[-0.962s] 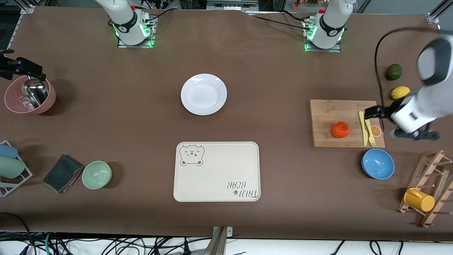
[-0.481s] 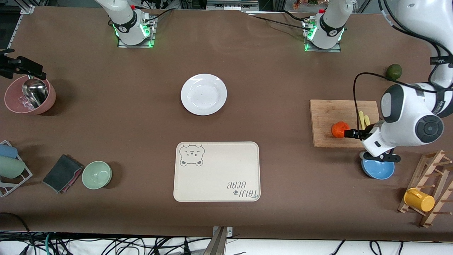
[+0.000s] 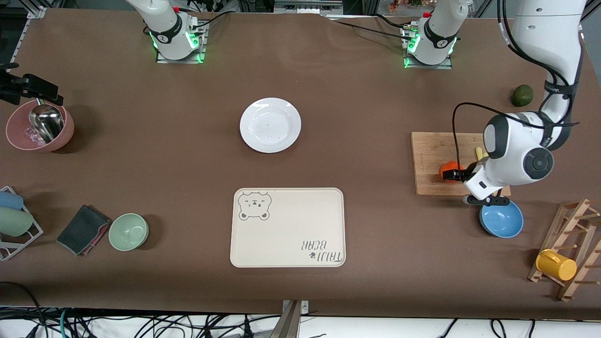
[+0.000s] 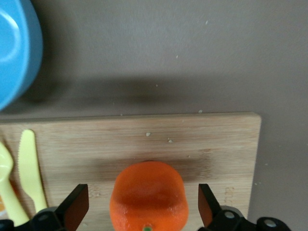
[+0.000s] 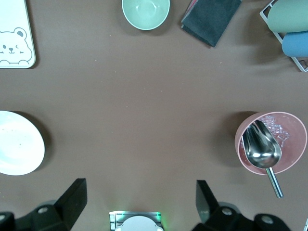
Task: Place orange and plate with both arms
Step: 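Close the left gripper on the orange and lift it, then carry the orange with the left gripper onto the white plate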
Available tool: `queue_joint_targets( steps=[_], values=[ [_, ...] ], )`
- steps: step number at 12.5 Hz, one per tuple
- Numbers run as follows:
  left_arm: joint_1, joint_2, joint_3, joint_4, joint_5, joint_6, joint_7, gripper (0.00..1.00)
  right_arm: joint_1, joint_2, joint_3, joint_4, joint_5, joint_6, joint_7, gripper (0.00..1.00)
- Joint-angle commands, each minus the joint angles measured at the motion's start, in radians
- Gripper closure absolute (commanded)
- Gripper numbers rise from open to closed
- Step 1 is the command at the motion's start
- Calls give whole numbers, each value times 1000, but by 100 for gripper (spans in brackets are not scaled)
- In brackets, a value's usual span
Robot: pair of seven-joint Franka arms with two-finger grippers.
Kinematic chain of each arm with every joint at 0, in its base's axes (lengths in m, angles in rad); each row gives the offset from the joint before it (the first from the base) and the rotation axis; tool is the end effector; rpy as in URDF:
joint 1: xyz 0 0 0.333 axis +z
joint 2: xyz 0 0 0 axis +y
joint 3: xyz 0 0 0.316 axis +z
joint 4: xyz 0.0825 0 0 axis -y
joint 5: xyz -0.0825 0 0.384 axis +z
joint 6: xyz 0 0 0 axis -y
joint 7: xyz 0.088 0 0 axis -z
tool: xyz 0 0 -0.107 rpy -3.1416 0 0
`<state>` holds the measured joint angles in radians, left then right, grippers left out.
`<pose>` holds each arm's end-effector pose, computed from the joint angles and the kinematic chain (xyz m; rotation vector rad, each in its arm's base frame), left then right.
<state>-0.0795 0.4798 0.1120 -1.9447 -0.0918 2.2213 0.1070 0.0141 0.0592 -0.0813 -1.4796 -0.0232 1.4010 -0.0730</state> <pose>0.5984 0.0149 0.2191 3.0980 -0.0294 -0.3067 0.5533 -0.0386 0.6204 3.1158 0.0051 -0.2172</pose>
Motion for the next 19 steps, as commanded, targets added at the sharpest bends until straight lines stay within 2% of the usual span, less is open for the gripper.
queue_joint_targets(
  steps=[1,4,5,6,7,8,10,12,15,19],
  values=[
    [3,-24,3,-53,-25,34,31,0,-3,-4,0,12,17,-20,-11,0],
    [1,6,3,-57,-28,23,27,0,-3,-4,0,12,17,-22,-10,0],
    [-2,11,3,-57,-28,17,17,14,-3,-4,0,12,17,-22,-11,0],
    [-6,14,3,-50,-26,0,14,59,-3,-4,0,10,17,-22,-11,0],
    [-11,14,2,-42,-28,-2,-10,80,-3,-4,0,12,17,-22,-11,0],
    [-31,14,2,-28,-26,-3,-50,90,-3,-4,0,10,17,-22,-11,0],
    [-84,13,-3,44,-26,-73,-117,99,-3,-4,0,10,17,-22,-11,0],
    [-178,32,-15,186,-60,-208,-284,99,-3,-2,0,8,17,-22,-11,0],
    [-363,72,-46,292,-233,-210,-551,100,-3,-4,0,10,19,-20,-11,0],
    [-638,206,-48,466,-312,-183,-834,100,-3,-4,3,10,19,-20,-10,0]
  ],
)
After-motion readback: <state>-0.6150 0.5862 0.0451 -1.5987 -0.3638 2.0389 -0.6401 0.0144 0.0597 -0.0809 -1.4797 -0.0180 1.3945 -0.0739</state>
